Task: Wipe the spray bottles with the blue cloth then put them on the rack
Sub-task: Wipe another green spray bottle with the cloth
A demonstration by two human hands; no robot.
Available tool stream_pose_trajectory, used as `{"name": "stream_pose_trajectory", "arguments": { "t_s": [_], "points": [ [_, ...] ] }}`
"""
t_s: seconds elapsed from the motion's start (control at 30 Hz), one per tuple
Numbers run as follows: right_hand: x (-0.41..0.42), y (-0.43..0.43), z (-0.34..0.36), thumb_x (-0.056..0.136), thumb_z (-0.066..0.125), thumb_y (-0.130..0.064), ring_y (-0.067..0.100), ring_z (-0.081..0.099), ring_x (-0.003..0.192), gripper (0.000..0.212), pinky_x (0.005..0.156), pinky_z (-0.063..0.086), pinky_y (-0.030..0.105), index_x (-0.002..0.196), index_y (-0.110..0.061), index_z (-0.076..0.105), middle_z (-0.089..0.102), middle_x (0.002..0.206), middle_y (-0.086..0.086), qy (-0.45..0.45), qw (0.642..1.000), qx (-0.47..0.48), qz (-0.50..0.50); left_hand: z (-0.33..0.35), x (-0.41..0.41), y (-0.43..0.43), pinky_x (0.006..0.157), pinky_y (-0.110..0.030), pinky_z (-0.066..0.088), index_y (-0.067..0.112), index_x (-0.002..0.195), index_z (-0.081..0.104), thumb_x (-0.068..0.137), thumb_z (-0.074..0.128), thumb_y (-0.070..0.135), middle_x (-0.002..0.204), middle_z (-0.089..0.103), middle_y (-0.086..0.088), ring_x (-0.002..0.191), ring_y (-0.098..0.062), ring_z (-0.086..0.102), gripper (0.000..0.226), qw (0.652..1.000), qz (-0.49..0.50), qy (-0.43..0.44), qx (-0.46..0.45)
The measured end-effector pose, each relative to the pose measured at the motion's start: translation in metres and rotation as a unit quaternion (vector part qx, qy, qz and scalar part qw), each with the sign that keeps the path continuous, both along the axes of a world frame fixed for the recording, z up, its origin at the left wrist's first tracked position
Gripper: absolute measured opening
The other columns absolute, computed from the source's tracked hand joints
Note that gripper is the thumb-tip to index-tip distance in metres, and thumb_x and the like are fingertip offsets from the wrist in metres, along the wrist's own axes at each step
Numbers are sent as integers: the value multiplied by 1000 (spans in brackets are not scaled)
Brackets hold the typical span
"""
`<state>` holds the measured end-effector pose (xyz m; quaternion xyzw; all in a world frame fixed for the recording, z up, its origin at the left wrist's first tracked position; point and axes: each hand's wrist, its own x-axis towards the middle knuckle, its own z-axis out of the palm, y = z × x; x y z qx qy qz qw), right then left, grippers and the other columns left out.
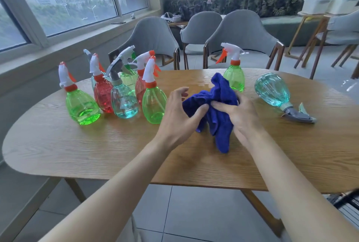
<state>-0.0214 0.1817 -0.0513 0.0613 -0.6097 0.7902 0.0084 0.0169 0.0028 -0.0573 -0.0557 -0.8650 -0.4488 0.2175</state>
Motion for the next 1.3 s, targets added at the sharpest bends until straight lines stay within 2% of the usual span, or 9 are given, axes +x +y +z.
{"name": "stream_pose_trajectory", "arguments": {
  "t_s": [0.17,0.3,0.47,0.6,0.7,0.87,0.97,1.1,1.3],
  "points": [
    [-1,10,-4,96,76,-10,26,76,107,29,95,61,43,124,-13,70,79,114,7,-17,1000,-11,-16,18,-13,16,80,-30,60,21,103,74,98,77,34,91,77,4,86,-9,73,14,993,-16,-38,107],
    [-7,19,-10,100,71,-27,24,73,108,20,95,59,44,118,-19,67,76,110,0,-54,988,79,-119,22,-24,19,76,-28,57,17,95,75,100,72,36,87,78,0,83,-14,74,19,983,34,-38,174],
    [-3,22,-6,97,68,-52,20,60,119,51,104,49,44,139,-28,53,58,128,-2,-41,950,263,-164,29,-30,19,78,-34,59,16,94,72,100,72,38,86,76,-1,78,-13,70,24,979,69,-23,190],
    [10,18,11,94,62,-70,20,67,117,40,101,57,47,121,-41,64,67,127,-3,-85,996,41,4,37,-25,35,73,-33,58,16,93,74,103,69,40,79,74,5,75,-10,69,26,985,11,-24,171],
    [10,16,9,97,72,-48,25,74,114,44,98,60,47,133,-22,68,75,125,8,-97,986,-86,101,46,-18,53,70,-23,56,15,104,79,109,54,48,83,77,4,75,-6,71,41,978,-96,-90,163],
    [-8,22,0,94,76,-8,32,77,97,31,83,63,43,124,-7,70,78,113,16,-123,978,-164,-40,51,-38,71,79,-25,62,11,124,67,115,44,35,99,81,-10,93,-23,77,34,962,-65,-108,244],
    [-18,40,4,92,76,-5,33,75,95,33,83,61,45,123,-8,69,77,110,16,-125,970,-190,-87,43,-67,76,84,-35,62,17,122,59,109,57,29,115,71,-5,98,-18,70,17,977,10,-109,182],
    [-27,59,8,90,77,-9,36,76,106,37,93,62,51,127,-11,69,77,118,16,-121,965,-197,-120,34,-101,87,68,-23,45,19,148,43,99,71,26,142,54,2,115,-15,59,57,979,3,-170,113],
    [-28,66,0,89,79,-17,25,76,102,26,99,60,49,114,-17,70,79,109,3,-91,979,-82,-161,18,-158,109,105,-39,50,17,158,29,82,92,30,151,48,-11,133,-28,54,100,978,-11,-198,66]
  ]
}}
